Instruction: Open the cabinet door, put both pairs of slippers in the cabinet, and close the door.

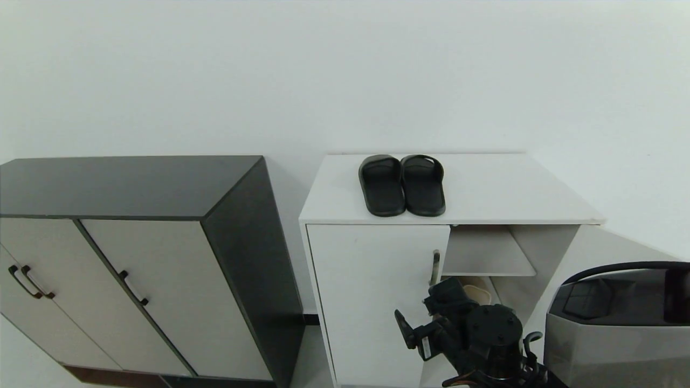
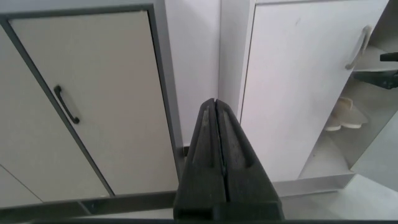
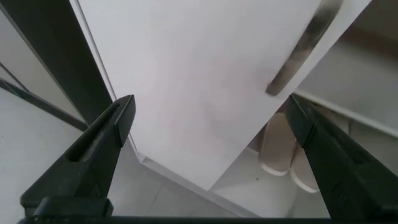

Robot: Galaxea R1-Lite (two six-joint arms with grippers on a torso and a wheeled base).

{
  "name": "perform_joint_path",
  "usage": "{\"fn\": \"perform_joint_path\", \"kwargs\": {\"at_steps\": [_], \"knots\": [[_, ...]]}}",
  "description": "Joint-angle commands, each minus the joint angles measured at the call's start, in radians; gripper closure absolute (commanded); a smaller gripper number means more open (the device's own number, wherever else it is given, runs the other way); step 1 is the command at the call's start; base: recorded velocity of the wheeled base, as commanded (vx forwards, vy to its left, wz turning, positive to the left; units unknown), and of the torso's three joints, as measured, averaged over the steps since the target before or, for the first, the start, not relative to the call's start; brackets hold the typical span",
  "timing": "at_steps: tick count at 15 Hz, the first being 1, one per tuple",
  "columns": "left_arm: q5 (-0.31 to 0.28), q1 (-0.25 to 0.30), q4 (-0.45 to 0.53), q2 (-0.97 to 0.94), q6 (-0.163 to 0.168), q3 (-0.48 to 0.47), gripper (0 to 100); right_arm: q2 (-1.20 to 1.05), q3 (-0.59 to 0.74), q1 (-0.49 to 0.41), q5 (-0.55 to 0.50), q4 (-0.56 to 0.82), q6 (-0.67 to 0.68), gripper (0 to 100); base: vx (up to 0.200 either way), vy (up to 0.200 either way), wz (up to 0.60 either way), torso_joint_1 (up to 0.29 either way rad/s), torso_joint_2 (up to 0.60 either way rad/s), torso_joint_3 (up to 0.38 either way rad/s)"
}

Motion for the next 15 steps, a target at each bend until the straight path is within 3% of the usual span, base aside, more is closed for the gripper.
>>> {"fn": "perform_joint_path", "kwargs": {"at_steps": [1, 6, 9, 12, 15], "knots": [[0.000, 0.001, 0.000, 0.001, 0.000, 0.000, 100, 0.005, 0.000, 0.002, -0.001, -0.001, -0.002, 0, 0.000, 0.000, 0.00, 0.237, -0.55, -0.320], [0.000, 0.001, 0.000, 0.001, 0.000, 0.000, 100, 0.014, -0.009, 0.002, -0.009, -0.001, -0.025, 0, 0.000, 0.000, 0.00, 0.158, -0.36, -0.206], [0.000, 0.001, 0.000, 0.001, 0.000, 0.000, 100, 0.019, -0.053, 0.004, -0.151, -0.001, -0.120, 0, 0.000, 0.000, 0.00, 0.012, -0.02, -0.012], [0.000, 0.001, 0.000, 0.001, 0.000, 0.000, 100, -0.084, -0.113, 0.007, -0.114, -0.001, -0.152, 0, 0.000, 0.000, 0.00, 0.000, 0.00, 0.000], [0.000, 0.001, 0.000, 0.001, 0.001, 0.000, 100, -0.242, -0.201, 0.009, -0.114, 0.333, -0.072, 0, 0.000, 0.000, 0.00, 0.000, 0.00, 0.000]]}}
